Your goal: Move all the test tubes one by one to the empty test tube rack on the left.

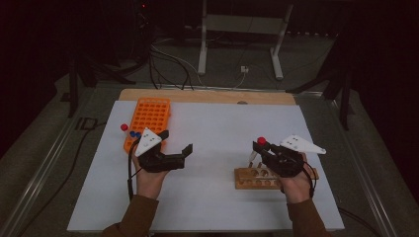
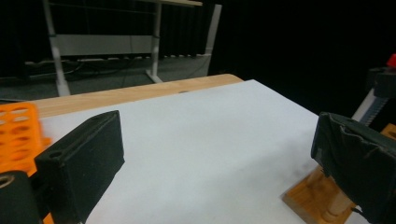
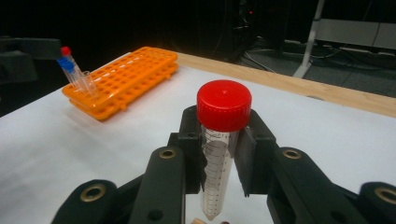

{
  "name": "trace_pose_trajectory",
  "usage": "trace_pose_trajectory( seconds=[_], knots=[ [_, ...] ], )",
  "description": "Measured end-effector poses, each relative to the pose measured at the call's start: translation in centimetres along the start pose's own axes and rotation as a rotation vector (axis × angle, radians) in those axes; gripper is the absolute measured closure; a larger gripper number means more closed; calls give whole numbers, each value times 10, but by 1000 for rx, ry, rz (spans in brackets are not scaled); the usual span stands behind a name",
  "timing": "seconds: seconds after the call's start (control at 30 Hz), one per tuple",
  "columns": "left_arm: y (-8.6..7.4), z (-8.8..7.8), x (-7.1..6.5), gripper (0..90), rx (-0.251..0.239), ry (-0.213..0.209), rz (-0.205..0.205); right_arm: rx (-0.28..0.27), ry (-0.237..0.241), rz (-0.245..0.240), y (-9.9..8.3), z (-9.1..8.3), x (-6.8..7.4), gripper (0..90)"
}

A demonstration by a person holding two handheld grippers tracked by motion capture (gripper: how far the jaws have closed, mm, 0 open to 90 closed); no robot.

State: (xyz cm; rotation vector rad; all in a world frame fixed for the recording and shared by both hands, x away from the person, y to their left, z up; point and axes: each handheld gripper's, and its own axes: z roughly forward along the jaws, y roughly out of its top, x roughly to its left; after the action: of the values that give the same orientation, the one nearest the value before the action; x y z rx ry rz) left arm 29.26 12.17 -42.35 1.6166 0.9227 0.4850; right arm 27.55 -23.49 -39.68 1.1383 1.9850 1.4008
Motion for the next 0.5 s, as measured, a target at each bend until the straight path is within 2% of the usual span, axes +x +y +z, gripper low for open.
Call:
trace_pose_trajectory(
  seconds=[0.13, 0.33, 0.5],
  knots=[
    [-1, 8, -9, 40, 5, -26, 8, 0, 19, -8, 1, 5, 7, 737],
    [-4, 18, -25, 85, 23, -92, 20, 10, 48, -26, -2, 14, 20, 737],
    [-6, 29, -38, 178, 66, -151, 45, 12, 70, -39, -1, 20, 31, 736]
  ],
)
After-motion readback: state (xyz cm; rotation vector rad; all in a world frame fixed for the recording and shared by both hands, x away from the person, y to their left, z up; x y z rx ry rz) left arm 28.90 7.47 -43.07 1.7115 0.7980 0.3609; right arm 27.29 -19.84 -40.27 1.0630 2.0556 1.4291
